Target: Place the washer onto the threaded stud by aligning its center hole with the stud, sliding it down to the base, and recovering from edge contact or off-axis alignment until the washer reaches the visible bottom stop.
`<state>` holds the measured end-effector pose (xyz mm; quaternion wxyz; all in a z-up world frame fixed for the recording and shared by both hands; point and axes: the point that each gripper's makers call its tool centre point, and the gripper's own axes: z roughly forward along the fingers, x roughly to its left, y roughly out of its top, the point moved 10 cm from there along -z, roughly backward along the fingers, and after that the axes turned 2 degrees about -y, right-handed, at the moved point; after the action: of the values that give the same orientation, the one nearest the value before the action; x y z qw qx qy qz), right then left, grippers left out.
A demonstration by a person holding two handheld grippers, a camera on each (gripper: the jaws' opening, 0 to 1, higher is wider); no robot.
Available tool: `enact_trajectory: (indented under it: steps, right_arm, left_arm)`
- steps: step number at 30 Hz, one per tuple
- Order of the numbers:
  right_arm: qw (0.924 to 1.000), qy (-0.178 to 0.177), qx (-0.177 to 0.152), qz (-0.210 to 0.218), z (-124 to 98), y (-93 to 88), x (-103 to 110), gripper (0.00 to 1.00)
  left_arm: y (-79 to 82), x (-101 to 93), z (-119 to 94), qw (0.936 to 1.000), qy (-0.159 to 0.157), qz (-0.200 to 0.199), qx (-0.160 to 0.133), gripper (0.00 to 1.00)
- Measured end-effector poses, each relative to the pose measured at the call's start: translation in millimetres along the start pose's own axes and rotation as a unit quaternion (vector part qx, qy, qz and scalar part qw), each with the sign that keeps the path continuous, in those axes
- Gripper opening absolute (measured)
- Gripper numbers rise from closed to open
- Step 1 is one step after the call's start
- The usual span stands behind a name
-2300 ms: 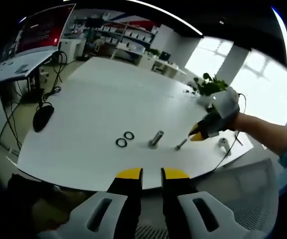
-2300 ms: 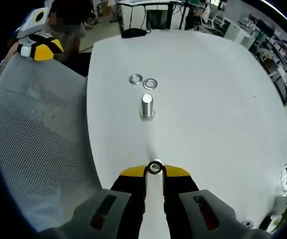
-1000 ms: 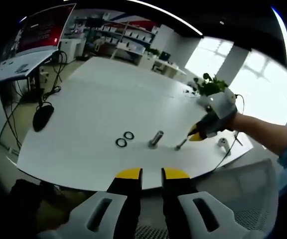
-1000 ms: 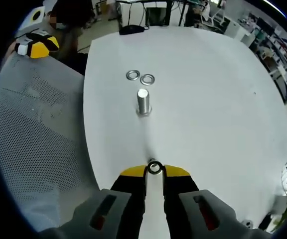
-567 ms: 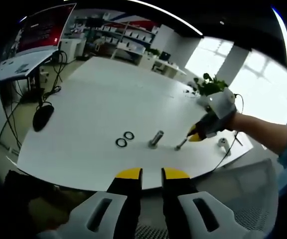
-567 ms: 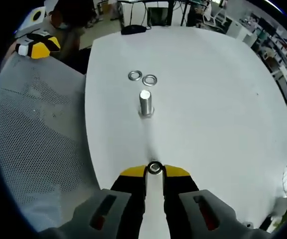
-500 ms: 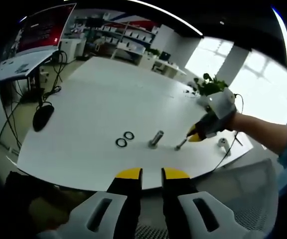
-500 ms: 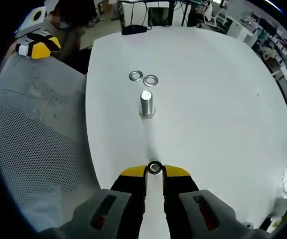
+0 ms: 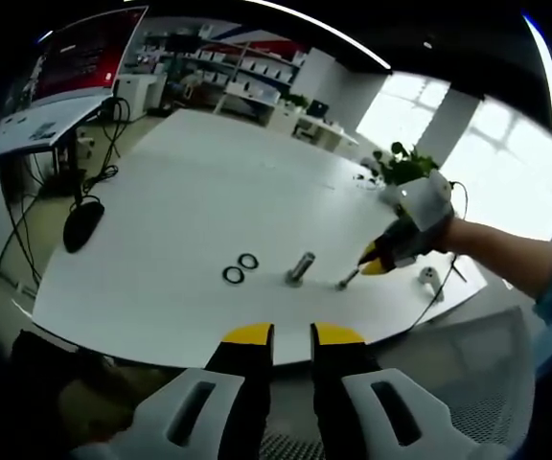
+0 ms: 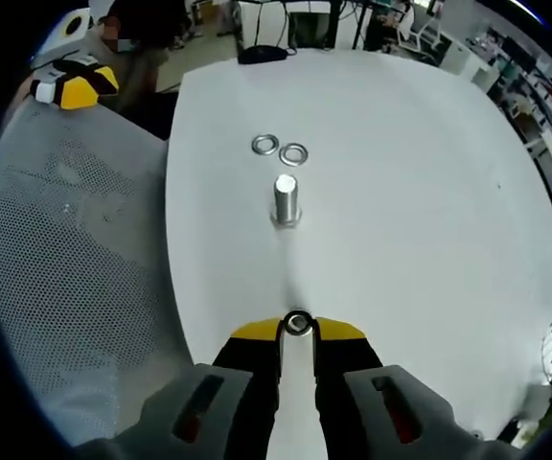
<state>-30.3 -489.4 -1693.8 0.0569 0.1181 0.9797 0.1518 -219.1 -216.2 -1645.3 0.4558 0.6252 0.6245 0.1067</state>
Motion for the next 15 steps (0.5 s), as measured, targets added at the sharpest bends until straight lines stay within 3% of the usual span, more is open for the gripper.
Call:
enact_trajectory:
  steps: [15]
  right_arm:
    - [1.0,-0.001,-0.001,-0.002,-3.1,2.5,-2.5,0.13]
  left_arm:
    - [-0.1,-0.1,-0.3,1.0,0.0,-0.001,-0.001,0.13]
